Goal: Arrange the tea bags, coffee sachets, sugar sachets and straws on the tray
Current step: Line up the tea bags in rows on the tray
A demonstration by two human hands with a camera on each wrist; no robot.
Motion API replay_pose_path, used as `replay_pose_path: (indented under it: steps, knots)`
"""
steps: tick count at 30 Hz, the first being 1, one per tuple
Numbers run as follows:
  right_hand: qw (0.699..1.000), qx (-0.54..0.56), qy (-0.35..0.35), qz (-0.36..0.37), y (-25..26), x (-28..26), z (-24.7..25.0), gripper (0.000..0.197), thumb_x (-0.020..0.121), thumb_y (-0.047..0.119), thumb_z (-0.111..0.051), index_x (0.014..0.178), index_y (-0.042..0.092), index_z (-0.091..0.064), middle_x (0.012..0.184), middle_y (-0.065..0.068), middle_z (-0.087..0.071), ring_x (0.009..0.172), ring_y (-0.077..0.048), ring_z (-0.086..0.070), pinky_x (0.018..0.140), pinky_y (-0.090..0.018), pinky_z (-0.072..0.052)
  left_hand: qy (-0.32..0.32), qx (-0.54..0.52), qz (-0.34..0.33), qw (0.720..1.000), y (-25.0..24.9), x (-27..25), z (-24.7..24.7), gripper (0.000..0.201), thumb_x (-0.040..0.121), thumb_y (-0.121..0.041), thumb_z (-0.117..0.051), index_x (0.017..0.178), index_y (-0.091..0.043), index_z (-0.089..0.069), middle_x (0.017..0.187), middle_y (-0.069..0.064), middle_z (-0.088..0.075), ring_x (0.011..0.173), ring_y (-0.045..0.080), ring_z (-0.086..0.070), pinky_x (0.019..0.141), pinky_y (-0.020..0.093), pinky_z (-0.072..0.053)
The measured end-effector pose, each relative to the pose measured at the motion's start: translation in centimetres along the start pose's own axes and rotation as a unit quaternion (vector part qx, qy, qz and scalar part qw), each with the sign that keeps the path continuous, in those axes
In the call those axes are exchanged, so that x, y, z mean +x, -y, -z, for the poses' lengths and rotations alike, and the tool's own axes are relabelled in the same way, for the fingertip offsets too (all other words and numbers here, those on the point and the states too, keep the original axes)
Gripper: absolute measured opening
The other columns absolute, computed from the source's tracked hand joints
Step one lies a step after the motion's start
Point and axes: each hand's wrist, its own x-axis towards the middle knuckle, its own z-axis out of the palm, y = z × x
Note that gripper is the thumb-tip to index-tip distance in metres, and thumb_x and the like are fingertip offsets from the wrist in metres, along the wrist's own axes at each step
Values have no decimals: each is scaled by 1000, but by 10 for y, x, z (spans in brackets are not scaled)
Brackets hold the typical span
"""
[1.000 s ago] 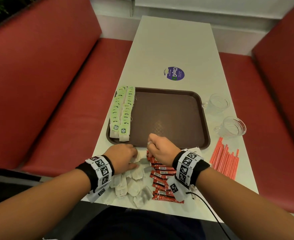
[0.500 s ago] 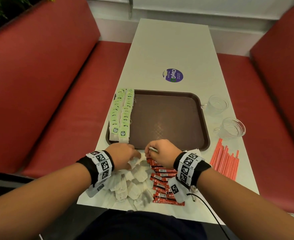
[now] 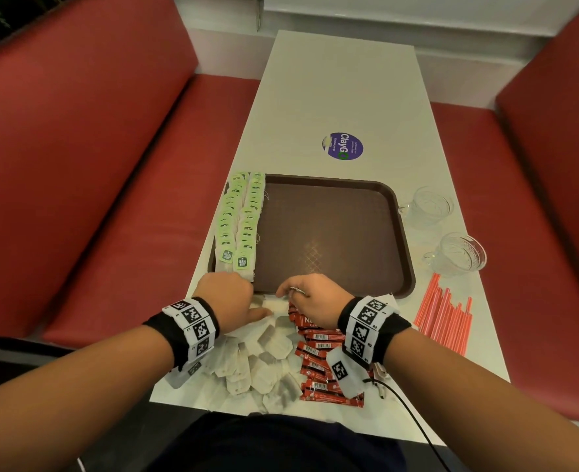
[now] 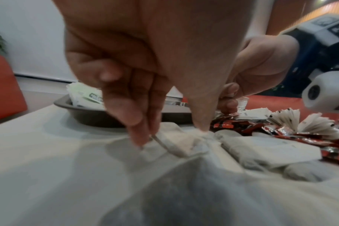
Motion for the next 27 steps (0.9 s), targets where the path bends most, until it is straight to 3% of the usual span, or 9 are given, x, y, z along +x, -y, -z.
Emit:
replay_pose_path:
  steps: [7,9,12,14,16,19,22,24,27]
  knots:
    - [1000,-19,19,0,0,6,-1,28,101,15,-43,111,22,-69,79,-4,-68,48,-11,-44,51,-25,-41,49,-45,15,998,4,4,-1,49,88,-64,-56,73,-18,-47,83,0,-57,80,23,-59,65,32,-45]
    - [1000,-20,17,0,1,6,-1,27,101,16,-44,111,22,-68,80,-3,-68,48,-10,-46,53,-26,-43,61,-80,13,995,7,5,-4,41,87,-58,-62,77,-18,-56,84,-3,-58,80,22,-58,66,31,-47]
    - [1000,-19,8,14,2,6,-1,21,97,20,-52,112,25,-67,88,-1,-70,66,-16,-62,69,-30,-53,57,-126,-7,990,15,6,-4,26,85,-49,-63,89,-24,-65,91,-5,-66,86,20,-62,68,29,-48]
    - [999,-30,6,31,4,6,0,21,92,23,-62,112,26,-65,80,6,-66,69,-10,-61,74,-30,-53,44,-175,-25,983,20,7,2,18,84,-44,-67,88,-28,-61,90,-8,-65,82,15,-60,67,27,-43]
    - [997,-52,4,51,6,6,0,26,85,25,-72,110,25,-65,70,12,-54,62,-1,-50,70,-26,-47,21,-259,-48,964,23,7,10,24,82,-41,-75,91,-31,-55,85,-11,-62,76,10,-57,66,24,-41]
    - [996,-61,-7,71,9,11,0,26,77,28,-80,96,25,-63,68,12,-51,59,0,-47,60,-23,-39,-11,-359,-94,928,30,8,24,29,79,-40,-80,88,-32,-53,75,-11,-60,65,3,-52,61,19,-39]
    - [995,-49,-41,75,13,16,0,33,72,34,-84,89,26,-57,70,11,-52,63,-5,-50,60,-29,-44,-22,-386,-126,913,37,11,34,15,79,-41,-80,83,-34,-68,68,-11,-61,62,4,-52,62,22,-42]
    - [993,-46,-72,78,17,19,2,35,73,36,-82,89,27,-52,72,11,-54,67,-9,-53,62,-31,-46,-20,-411,-134,901,41,10,38,23,72,-44,-84,88,-33,-73,66,-11,-59,61,4,-51,62,24,-44]
    - [991,-36,-98,82,19,23,6,35,76,34,-79,93,30,-49,73,11,-52,67,-7,-51,62,-29,-41,-23,-418,-145,897,42,9,42,33,67,-40,-89,95,-34,-72,65,-18,-59,61,3,-51,59,16,-41]
